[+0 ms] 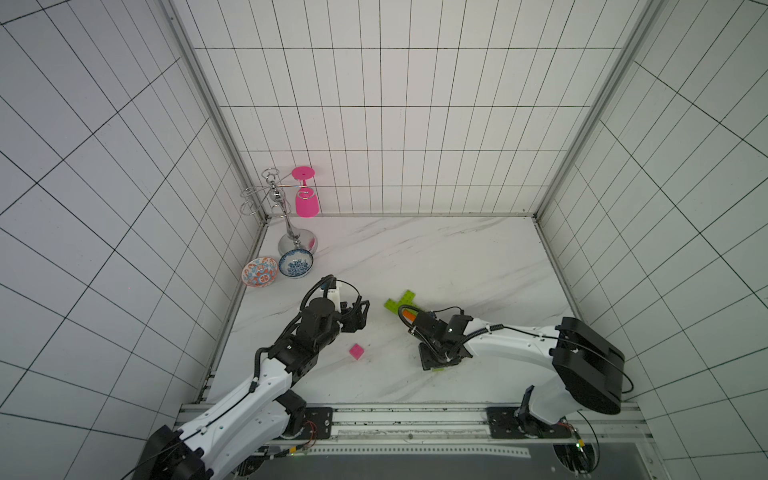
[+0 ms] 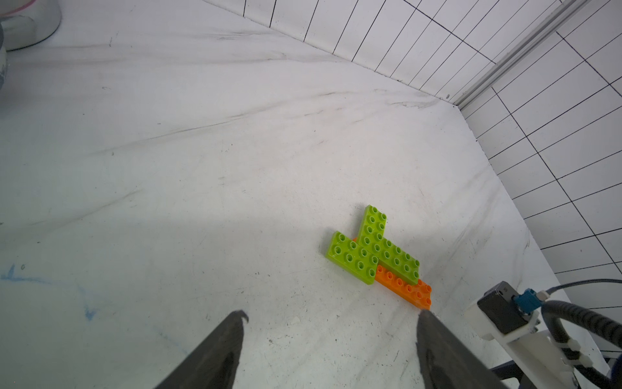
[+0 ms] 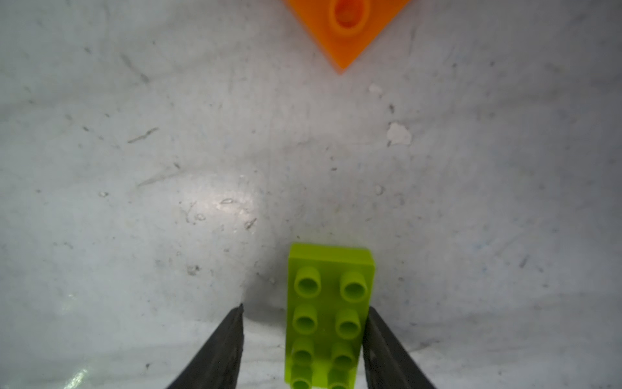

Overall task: Assemble a small pinwheel with lego
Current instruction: Move the lego brick at the center of the board.

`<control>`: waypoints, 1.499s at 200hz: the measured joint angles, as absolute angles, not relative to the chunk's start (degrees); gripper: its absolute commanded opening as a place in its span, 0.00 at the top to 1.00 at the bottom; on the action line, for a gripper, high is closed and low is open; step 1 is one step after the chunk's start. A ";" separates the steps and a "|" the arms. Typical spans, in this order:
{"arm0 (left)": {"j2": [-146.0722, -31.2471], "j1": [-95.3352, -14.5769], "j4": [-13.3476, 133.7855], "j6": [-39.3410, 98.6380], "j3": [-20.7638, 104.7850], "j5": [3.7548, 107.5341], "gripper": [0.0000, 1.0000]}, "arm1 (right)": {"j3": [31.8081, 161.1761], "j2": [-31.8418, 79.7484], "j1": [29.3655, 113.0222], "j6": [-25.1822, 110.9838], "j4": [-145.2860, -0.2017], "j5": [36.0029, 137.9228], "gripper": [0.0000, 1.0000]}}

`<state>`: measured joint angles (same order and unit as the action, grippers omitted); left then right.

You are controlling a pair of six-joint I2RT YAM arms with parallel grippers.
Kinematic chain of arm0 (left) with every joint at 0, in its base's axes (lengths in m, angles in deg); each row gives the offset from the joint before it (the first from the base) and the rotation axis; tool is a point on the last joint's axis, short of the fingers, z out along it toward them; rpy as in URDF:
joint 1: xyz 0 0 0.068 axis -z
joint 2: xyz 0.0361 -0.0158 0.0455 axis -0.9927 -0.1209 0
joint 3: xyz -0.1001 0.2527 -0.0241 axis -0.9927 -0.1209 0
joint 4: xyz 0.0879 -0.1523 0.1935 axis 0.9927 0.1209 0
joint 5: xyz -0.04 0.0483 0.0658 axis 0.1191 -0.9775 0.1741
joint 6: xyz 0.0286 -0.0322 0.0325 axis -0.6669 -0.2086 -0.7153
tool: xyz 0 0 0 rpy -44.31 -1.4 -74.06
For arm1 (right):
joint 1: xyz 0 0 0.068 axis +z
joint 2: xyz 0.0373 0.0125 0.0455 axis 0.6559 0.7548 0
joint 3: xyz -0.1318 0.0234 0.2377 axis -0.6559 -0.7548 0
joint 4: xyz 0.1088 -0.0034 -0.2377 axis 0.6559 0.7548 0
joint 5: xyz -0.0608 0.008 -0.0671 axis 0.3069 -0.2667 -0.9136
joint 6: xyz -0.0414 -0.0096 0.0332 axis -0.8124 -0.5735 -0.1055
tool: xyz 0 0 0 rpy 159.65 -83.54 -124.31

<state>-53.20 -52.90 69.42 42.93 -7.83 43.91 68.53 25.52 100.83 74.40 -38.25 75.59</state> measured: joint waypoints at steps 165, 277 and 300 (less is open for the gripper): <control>-49.90 -53.89 73.68 43.48 -8.09 43.89 0.18 | 75.79 31.99 104.80 70.47 -39.54 83.46 0.46; -49.85 -52.55 73.15 43.76 -10.89 48.61 0.21 | 77.26 23.27 101.74 50.01 -36.57 79.70 0.65; -49.96 -47.02 72.04 44.85 -12.46 47.60 0.22 | 79.20 27.51 100.67 45.94 -33.07 77.66 0.67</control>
<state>-49.96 -47.02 72.04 44.85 -12.46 47.60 79.20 27.51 100.67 45.94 -33.07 77.66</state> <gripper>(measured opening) 0.784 0.338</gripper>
